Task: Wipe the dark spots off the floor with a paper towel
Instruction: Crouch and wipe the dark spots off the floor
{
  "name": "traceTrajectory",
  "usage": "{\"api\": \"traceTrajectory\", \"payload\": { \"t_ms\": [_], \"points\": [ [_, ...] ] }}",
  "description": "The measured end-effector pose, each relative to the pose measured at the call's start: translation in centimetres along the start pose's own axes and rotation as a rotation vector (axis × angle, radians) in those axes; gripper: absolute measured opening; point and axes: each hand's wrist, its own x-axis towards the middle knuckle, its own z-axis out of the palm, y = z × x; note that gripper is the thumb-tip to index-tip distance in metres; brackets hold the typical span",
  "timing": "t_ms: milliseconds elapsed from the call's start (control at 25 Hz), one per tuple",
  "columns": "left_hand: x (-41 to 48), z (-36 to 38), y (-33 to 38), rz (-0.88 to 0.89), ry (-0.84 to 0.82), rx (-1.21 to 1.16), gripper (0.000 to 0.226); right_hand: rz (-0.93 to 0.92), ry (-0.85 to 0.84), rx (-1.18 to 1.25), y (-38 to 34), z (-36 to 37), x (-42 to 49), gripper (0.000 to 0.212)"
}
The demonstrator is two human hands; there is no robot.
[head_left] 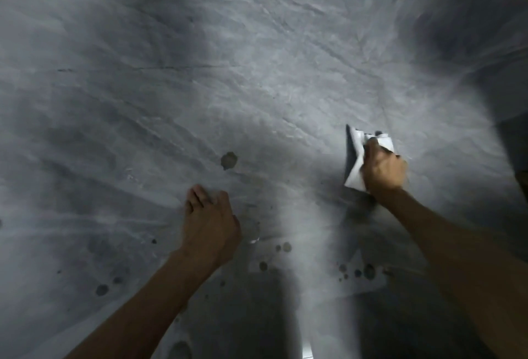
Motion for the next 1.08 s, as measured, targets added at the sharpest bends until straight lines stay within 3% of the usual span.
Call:
{"api": "traceTrajectory", "payload": {
  "t_ms": [40,80,200,280,320,360,480,560,600,720,800,880,1000,1080],
  "points": [
    [0.2,-0.1,0.4,-0.020,-0.017,-0.006,0.053,0.017,0.021,0.014,-1.4,-0.1,-0.9,0.026],
    [0.4,-0.2,0.9,-0.042,-0.038,-0.015,0.053,-0.087,0.042,0.070,-3.9,0.2,-2.5,0.026],
    [1.1,-0.8,1.9,-0.097,-0.121,-0.042,0.053,-0.670,0.013,0.151,-10.4,2.0,-9.3,0.024],
    [1.1,-0.7,1.5,-0.093,-0.128,-0.041,0.057,-0.886,-0.022,0.102,-9.8,1.9,-9.3,0.027],
    [1.0,-0.7,1.3,-0.075,-0.117,-0.025,0.059,-0.898,-0.036,0.078,-8.3,1.6,-7.9,0.025],
    [0.8,-0.7,1.1,-0.059,-0.109,-0.011,0.060,-0.805,-0.038,0.059,-6.3,1.4,-6.1,0.025],
    [0.8,-0.8,1.1,-0.064,-0.114,-0.024,0.058,-0.190,0.000,-0.025,-0.5,0.0,-0.8,0.025],
    [1.0,-0.7,1.5,-0.062,-0.120,-0.012,0.055,0.092,0.038,0.054,-1.0,0.0,-0.6,0.029],
    [1.1,-0.6,1.5,-0.075,-0.125,-0.015,0.053,0.063,0.011,0.047,-3.1,0.4,-1.4,0.033],
    [0.8,-1.1,2.1,-0.112,-0.126,-0.034,0.056,-0.442,-0.060,0.086,-9.4,1.7,-6.6,0.029],
    [0.6,-1.2,2.3,-0.098,-0.093,-0.055,0.057,-0.647,-0.123,0.176,-8.4,0.9,-6.0,0.025],
    [0.3,-1.7,2.1,-0.107,-0.019,-0.094,0.054,-0.518,-0.064,0.105,-5.0,0.4,-2.3,0.022],
    [0.4,-0.9,1.9,-0.081,-0.031,-0.082,0.059,0.132,0.038,0.054,-0.6,0.3,1.8,0.030],
    [0.4,-0.6,1.4,-0.073,-0.051,-0.066,0.059,0.267,0.050,0.150,-4.2,0.7,1.3,0.033]
  ]
}}
